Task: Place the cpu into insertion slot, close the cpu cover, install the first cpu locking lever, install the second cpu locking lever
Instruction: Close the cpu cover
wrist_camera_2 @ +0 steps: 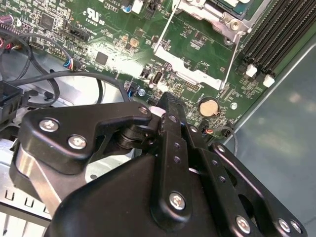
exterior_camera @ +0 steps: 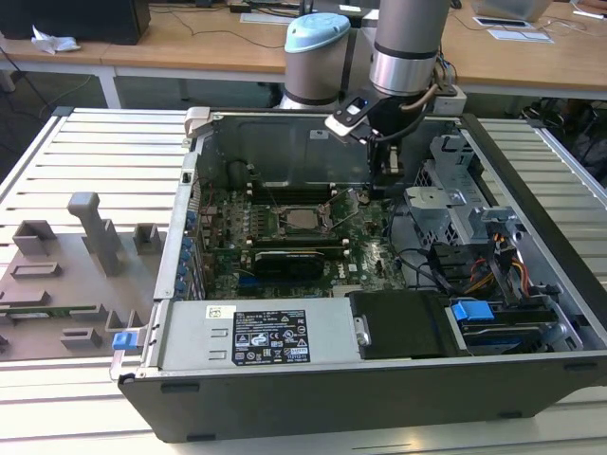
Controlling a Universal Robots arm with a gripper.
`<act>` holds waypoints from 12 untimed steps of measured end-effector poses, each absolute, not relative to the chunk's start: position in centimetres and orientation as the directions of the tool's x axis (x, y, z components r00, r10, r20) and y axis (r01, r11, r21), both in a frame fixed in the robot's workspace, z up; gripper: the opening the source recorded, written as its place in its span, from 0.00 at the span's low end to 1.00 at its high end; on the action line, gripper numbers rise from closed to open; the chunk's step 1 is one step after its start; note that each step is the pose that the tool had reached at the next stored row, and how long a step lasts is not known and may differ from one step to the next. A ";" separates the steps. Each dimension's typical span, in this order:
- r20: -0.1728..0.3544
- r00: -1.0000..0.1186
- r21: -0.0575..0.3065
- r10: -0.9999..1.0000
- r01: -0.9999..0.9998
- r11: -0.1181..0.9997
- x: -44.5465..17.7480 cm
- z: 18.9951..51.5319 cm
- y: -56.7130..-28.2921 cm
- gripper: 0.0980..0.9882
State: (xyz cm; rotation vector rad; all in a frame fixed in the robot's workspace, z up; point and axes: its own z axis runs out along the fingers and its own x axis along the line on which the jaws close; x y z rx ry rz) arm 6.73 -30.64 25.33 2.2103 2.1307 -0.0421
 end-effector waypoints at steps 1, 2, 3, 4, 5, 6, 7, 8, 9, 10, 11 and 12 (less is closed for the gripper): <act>-0.069 0.038 0.032 0.997 0.999 -0.036 6.7 25.2 -30.6 0.01; -0.069 0.038 0.032 0.997 0.999 -0.036 6.7 25.1 -30.6 0.01; -0.069 0.038 0.032 0.997 0.999 -0.036 6.7 25.1 -30.6 0.01; -0.069 0.038 0.032 0.997 0.999 -0.036 6.7 25.0 -30.6 0.01; -0.069 0.038 0.032 0.997 0.999 -0.036 6.7 25.0 -30.6 0.01; -0.069 0.038 0.032 0.997 0.999 -0.036 6.7 24.9 -30.6 0.01; -0.069 0.038 0.032 0.997 0.999 -0.035 6.7 24.9 -30.6 0.01; -0.069 0.038 0.032 0.997 0.999 -0.035 6.7 24.8 -30.6 0.01; -0.069 0.038 0.032 0.997 0.999 -0.036 6.7 24.8 -30.6 0.01; -0.069 0.038 0.032 0.997 0.999 -0.036 6.7 24.7 -30.6 0.01; -0.069 0.038 0.032 0.997 0.999 -0.036 6.7 24.6 -30.6 0.01; -0.069 0.038 0.032 0.997 0.999 -0.035 6.7 24.5 -30.6 0.01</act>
